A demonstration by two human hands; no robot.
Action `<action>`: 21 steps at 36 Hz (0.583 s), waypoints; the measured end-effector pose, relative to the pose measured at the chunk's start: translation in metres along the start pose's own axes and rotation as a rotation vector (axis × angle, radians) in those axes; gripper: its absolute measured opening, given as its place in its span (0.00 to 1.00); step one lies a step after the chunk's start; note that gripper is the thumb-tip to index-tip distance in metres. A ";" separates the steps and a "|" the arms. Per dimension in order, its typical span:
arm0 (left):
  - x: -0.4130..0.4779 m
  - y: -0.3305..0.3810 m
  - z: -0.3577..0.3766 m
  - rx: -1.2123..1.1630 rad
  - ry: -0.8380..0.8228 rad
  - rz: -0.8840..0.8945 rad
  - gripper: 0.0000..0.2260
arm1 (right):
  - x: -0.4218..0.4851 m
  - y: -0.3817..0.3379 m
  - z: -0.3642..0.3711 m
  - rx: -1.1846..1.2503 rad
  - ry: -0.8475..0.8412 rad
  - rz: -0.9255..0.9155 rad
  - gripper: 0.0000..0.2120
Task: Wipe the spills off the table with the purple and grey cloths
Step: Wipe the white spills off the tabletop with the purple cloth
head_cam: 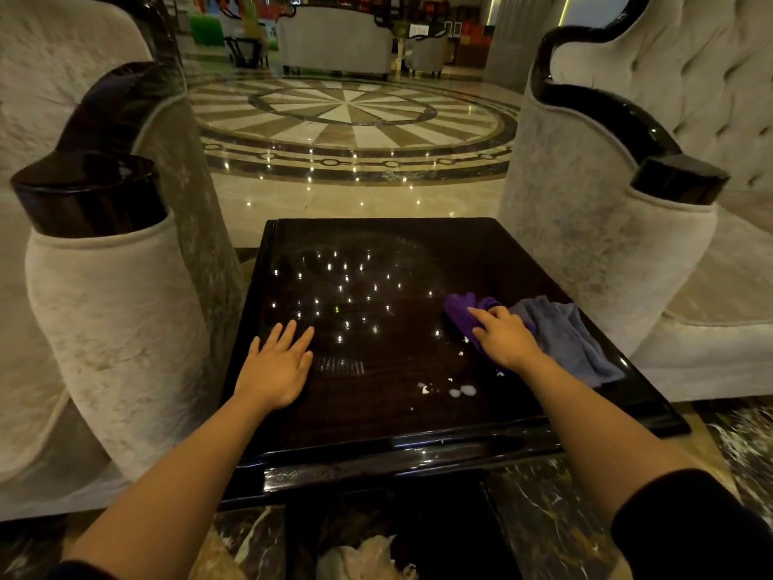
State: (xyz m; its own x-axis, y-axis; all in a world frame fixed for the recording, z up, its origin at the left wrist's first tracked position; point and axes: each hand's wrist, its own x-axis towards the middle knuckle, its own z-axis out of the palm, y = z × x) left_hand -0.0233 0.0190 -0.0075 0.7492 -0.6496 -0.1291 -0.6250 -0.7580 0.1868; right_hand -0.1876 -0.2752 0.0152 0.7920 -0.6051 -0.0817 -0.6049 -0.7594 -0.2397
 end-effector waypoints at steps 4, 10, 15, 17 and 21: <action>-0.001 0.001 0.000 0.004 -0.003 -0.002 0.22 | -0.013 -0.013 0.008 -0.009 0.023 -0.062 0.21; -0.003 0.001 -0.001 0.014 -0.009 -0.004 0.22 | -0.042 -0.038 0.020 -0.020 0.040 -0.179 0.21; -0.004 0.000 -0.001 0.014 -0.004 -0.003 0.22 | -0.073 -0.061 0.028 -0.008 0.025 -0.293 0.20; -0.003 -0.001 0.000 0.019 0.002 -0.001 0.23 | -0.087 -0.069 0.032 -0.007 0.023 -0.340 0.20; -0.001 -0.001 0.001 0.015 -0.001 0.008 0.23 | -0.114 -0.084 0.038 0.002 0.031 -0.423 0.19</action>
State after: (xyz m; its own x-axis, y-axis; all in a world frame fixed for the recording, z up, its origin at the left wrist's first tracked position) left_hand -0.0233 0.0205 -0.0087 0.7441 -0.6555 -0.1289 -0.6341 -0.7537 0.1728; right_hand -0.2236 -0.1332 0.0078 0.9674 -0.2476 0.0536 -0.2274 -0.9419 -0.2473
